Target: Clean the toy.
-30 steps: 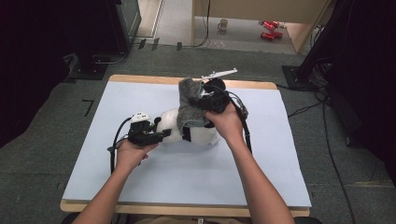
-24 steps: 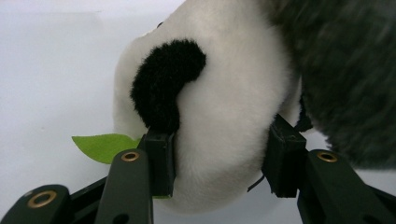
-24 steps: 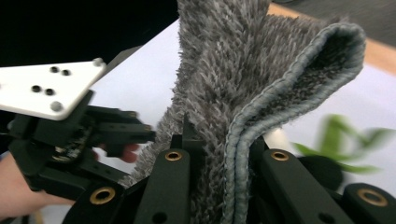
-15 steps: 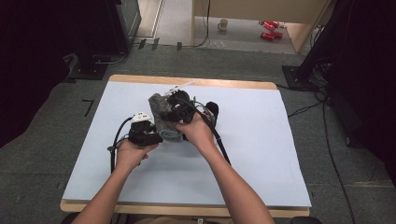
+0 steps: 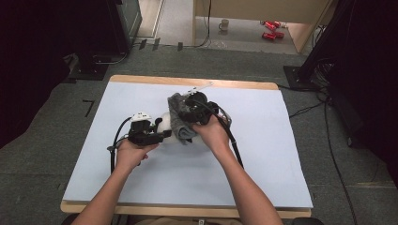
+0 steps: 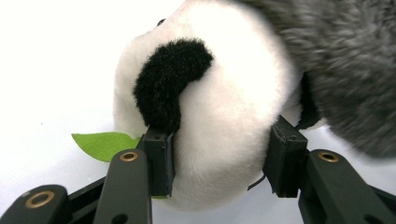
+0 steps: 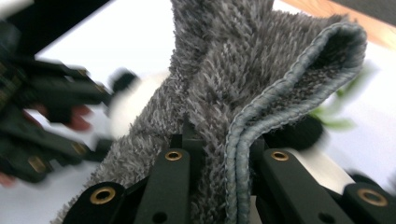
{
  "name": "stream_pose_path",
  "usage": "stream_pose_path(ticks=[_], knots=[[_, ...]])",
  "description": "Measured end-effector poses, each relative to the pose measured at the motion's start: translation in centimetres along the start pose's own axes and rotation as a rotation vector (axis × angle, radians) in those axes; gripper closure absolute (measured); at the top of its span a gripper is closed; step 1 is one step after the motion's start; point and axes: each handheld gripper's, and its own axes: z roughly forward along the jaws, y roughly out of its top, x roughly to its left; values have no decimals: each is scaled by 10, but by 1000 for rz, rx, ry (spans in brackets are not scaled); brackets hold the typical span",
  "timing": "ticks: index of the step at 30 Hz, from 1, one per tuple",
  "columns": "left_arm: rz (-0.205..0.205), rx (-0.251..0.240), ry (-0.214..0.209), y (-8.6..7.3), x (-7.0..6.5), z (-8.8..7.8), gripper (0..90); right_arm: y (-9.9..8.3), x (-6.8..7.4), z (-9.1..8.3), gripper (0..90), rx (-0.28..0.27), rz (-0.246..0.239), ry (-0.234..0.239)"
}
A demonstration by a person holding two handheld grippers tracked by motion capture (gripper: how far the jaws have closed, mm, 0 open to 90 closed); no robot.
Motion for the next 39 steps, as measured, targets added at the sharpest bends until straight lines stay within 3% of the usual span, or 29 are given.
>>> stream_pose_path(ticks=[5, 16, 31, 39], knots=[[5, -1, -2, 1, -1, 1, 525, -17, -22, -16, 793, -14, 37, 11], [-20, -11, -20, 1, 4, 2, 525, -33, -56, -53, 794, -57, 105, -47], [-33, -17, -30, 3, 8, 3, 523, -61, -80, -70, 792, -118, 130, -62], [-44, -7, -28, 4, 7, 3, 523, -77, -91, -66, 792, -123, 180, -48]])
